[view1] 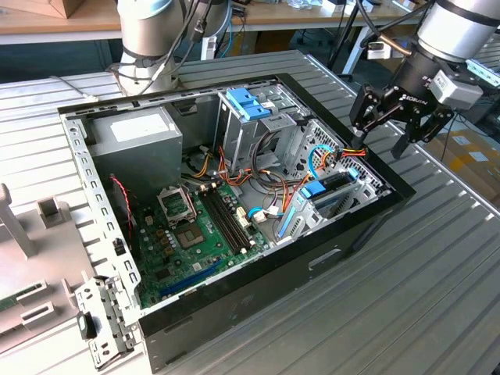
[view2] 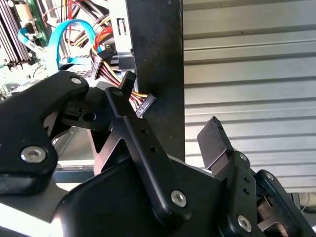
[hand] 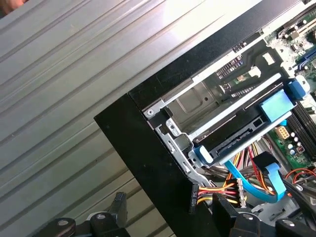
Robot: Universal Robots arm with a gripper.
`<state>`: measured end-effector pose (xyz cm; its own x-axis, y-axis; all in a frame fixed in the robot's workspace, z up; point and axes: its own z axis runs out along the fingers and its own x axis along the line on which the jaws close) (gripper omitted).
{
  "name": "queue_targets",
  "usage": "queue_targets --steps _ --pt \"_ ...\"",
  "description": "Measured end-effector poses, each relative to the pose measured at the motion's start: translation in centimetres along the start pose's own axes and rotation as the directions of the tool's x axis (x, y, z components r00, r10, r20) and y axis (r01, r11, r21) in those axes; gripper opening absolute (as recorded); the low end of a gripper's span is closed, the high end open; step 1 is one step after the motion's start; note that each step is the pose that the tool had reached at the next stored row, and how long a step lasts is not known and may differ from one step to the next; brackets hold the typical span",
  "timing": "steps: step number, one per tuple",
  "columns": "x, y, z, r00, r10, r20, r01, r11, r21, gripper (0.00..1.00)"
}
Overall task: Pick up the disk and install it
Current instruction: 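Insert the first disk wire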
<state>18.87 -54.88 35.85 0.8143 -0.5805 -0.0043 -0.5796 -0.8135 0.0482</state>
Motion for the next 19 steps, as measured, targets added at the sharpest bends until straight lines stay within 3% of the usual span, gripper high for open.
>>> queue_targets --steps 3,9,13,19 --pt "-0.28 0.2 0.01 0.9999 0.007 -0.0092 -0.007 0.9999 -0.0083 0.78" --pt "-0.94 0.66 0.3 0.9995 0.026 -0.0193 -0.026 0.9995 -0.0197 0.78" --pt "-0.99 0.61 0.42 0.9985 0.049 -0.023 -0.05 0.9984 -0.0258 0.78" --pt "-0.99 0.61 0.42 0.9985 0.05 -0.0231 -0.051 0.9984 -0.0261 0.76"
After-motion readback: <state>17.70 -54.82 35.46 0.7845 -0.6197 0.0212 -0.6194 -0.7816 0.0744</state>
